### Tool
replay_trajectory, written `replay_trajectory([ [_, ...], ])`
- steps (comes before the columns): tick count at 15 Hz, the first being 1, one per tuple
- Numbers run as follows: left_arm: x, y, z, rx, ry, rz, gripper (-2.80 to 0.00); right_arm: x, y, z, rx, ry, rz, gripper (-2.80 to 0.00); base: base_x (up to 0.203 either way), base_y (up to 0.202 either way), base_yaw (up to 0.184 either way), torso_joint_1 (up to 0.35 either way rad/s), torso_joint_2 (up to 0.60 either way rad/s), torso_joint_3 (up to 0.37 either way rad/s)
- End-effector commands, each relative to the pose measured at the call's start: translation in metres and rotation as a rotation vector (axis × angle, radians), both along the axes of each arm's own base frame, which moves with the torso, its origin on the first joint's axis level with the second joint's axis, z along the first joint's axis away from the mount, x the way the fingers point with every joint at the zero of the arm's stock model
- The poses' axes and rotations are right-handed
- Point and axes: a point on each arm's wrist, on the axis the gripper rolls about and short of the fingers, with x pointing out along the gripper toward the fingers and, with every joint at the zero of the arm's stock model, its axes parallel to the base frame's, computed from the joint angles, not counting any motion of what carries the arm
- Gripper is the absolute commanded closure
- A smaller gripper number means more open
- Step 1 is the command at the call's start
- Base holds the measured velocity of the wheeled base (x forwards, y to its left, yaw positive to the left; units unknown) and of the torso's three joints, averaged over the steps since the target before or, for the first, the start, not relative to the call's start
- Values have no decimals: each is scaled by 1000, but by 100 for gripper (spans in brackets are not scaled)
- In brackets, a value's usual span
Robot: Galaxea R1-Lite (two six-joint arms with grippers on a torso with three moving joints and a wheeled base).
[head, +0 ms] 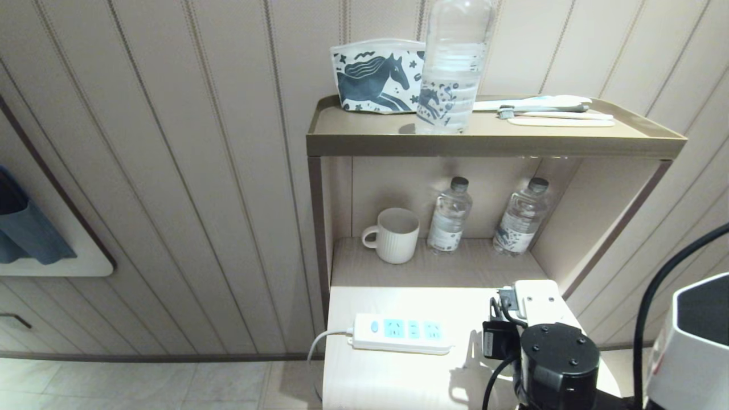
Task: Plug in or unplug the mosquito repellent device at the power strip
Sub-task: Place the mosquito repellent liquid on the table
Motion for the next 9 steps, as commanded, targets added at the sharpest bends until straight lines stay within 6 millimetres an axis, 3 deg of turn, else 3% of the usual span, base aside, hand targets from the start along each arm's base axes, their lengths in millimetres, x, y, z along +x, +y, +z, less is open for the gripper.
replay_trajectory([
  [1,0,0,0,1,1,4,0,-3,-2,11,42,-51,-1,0,0,0,0,-186,435,229],
  [4,0,0,0,1,0,3,0,-9,-6,19,49,-65,4,0,0,0,0,-179,401,216],
  [9,0,0,0,1,1,4,0,-19,-12,32,79,-97,19,0,0,0,0,-26,65,34],
])
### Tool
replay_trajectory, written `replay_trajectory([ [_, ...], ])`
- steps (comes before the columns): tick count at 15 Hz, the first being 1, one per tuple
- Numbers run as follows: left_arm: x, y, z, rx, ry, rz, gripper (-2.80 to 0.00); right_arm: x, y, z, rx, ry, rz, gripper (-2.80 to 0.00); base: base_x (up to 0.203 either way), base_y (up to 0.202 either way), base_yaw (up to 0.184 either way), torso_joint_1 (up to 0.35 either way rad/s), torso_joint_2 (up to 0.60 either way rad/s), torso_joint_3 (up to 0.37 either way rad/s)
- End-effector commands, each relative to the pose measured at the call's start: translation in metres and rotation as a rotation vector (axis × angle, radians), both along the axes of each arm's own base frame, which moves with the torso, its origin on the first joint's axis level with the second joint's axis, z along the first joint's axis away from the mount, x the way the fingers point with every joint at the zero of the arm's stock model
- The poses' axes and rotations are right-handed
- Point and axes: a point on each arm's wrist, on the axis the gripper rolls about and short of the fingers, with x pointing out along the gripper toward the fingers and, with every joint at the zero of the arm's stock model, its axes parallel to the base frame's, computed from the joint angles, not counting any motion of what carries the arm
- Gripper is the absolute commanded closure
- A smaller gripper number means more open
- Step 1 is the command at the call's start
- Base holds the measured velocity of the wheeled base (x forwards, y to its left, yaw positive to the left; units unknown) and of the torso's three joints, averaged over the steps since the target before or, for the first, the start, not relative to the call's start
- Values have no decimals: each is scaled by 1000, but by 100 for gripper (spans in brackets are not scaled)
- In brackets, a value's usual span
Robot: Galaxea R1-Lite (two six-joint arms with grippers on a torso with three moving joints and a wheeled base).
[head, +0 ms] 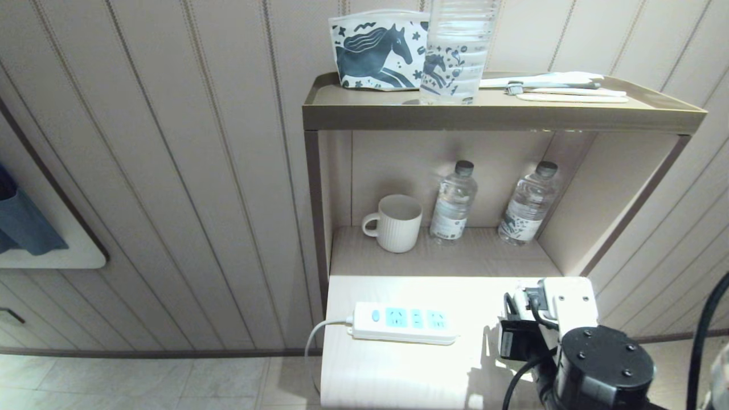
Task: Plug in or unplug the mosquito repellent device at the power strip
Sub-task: Place the mosquito repellent liquid on the table
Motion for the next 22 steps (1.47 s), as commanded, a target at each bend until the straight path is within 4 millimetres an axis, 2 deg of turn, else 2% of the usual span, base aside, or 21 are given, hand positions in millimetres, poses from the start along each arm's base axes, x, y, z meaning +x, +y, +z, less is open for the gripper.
replay_trajectory([
  [1,0,0,0,1,1,3,0,-1,0,12,59,-60,-5,0,0,0,0,0,0,0],
  [6,0,0,0,1,1,3,0,11,11,3,88,-60,-21,0,0,0,0,0,0,0],
  [11,0,0,0,1,-1,2,0,30,16,-22,93,-22,-70,0,0,0,0,0,0,0],
  [15,0,0,0,1,1,3,0,47,16,-19,119,-54,-109,0,0,0,0,0,0,0],
  [22,0,0,0,1,1,3,0,59,25,-14,151,-96,-134,0,0,0,0,0,0,0],
])
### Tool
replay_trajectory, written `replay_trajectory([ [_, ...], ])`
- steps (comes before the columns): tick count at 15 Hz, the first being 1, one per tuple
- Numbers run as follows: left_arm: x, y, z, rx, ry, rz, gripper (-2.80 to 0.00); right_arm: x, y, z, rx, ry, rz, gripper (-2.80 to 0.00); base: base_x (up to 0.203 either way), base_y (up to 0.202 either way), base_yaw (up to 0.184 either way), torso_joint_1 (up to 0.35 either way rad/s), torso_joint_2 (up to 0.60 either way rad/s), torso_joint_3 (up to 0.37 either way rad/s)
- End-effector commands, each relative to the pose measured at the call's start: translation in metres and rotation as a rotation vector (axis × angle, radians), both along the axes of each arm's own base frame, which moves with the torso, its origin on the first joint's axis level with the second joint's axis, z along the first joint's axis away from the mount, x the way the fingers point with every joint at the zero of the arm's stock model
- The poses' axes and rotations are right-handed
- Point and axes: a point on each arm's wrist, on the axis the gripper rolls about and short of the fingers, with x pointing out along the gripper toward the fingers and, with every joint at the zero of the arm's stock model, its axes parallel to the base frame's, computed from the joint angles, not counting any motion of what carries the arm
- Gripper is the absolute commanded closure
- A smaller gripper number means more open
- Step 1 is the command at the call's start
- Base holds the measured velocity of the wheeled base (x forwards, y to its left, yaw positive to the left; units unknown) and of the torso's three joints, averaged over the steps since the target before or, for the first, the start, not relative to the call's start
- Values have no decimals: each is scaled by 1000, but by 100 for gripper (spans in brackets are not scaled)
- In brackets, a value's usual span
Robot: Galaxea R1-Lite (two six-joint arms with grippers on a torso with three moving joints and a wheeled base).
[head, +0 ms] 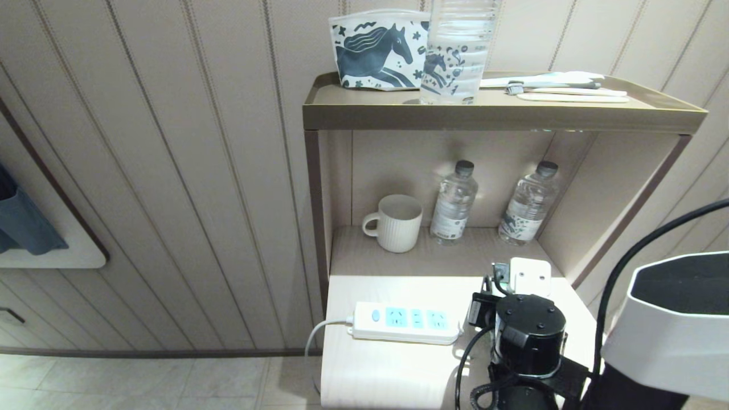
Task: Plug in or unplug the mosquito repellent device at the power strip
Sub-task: Place the mosquito repellent liquid on the table
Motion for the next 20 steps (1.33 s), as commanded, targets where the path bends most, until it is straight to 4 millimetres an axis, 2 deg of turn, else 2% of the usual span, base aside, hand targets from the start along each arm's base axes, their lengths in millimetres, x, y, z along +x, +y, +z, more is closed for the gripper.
replay_trajectory([
  [1,0,0,0,1,1,2,0,7,5,7,50,-60,-7,0,0,0,0,0,0,0],
  [6,0,0,0,1,1,2,0,20,8,-1,45,-59,-46,0,0,0,0,0,0,0],
  [11,0,0,0,1,1,2,0,22,10,-10,26,-38,-50,0,0,0,0,0,0,0],
  [16,0,0,0,1,1,2,0,23,9,-9,29,-42,-54,0,0,0,0,0,0,0],
  [17,0,0,0,1,0,2,0,23,9,-9,30,-43,-57,-231,0,0,0,0,0,0],
  [18,0,0,0,1,1,2,0,23,9,-8,31,-45,-57,-280,0,0,0,0,0,0],
  [20,0,0,0,1,1,2,0,22,8,-4,38,-54,-57,-280,0,0,0,0,0,0],
])
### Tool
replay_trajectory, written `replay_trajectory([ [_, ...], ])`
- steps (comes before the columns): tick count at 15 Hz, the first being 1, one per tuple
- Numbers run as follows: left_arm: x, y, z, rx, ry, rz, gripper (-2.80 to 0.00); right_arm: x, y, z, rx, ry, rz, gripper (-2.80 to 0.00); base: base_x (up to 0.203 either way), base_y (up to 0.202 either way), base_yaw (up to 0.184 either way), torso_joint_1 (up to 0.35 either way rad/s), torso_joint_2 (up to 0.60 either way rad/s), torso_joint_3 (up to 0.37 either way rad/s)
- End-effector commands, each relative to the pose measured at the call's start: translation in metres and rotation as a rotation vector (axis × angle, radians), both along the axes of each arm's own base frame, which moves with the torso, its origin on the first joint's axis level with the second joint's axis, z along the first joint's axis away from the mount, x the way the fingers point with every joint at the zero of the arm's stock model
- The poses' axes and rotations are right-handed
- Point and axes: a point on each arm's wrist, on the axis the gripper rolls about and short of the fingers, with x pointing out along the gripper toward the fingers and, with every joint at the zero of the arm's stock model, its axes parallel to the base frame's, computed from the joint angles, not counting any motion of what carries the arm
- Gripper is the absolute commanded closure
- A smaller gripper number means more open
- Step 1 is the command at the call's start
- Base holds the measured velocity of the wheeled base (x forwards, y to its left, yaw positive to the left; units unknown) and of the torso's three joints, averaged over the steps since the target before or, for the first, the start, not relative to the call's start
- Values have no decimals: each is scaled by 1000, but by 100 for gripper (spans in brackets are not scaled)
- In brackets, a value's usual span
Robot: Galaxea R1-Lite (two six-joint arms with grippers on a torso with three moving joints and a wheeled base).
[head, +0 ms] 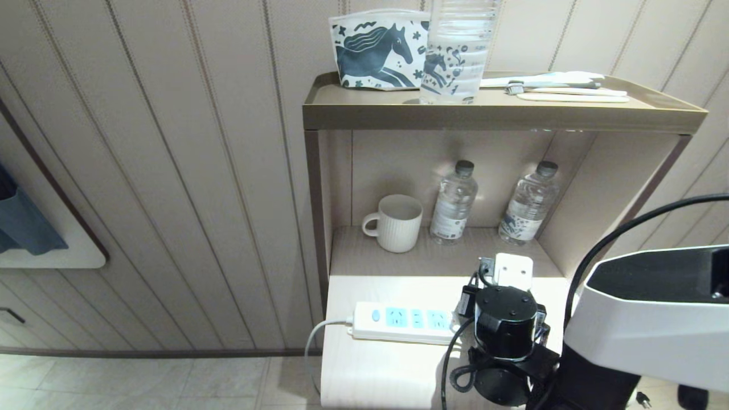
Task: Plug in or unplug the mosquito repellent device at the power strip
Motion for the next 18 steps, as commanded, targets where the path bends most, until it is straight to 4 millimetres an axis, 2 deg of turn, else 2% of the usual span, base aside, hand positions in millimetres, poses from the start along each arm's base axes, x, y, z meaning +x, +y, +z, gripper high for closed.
replay_trajectory([
  [1,0,0,0,2,1,3,0,-1,0,9,38,-49,-4,-280,0,0,0,0,0,0],
  [4,0,0,0,0,0,1,0,-5,-2,17,49,-64,1,-280,0,0,0,0,0,0],
  [8,0,0,0,2,0,2,0,-19,-3,16,14,-33,27,-280,0,0,0,0,0,0],
  [10,0,0,0,2,1,2,0,-39,-9,12,-42,19,63,-280,0,0,0,0,0,0],
  [12,0,0,0,2,1,2,0,-53,-10,18,-69,28,103,-280,0,0,0,0,0,0],
  [16,0,0,0,2,1,2,0,-70,-7,41,-41,-25,160,-280,0,0,0,0,0,0],
  [18,0,0,0,2,1,2,0,-76,-5,45,-39,-34,179,-280,0,0,0,0,0,0],
])
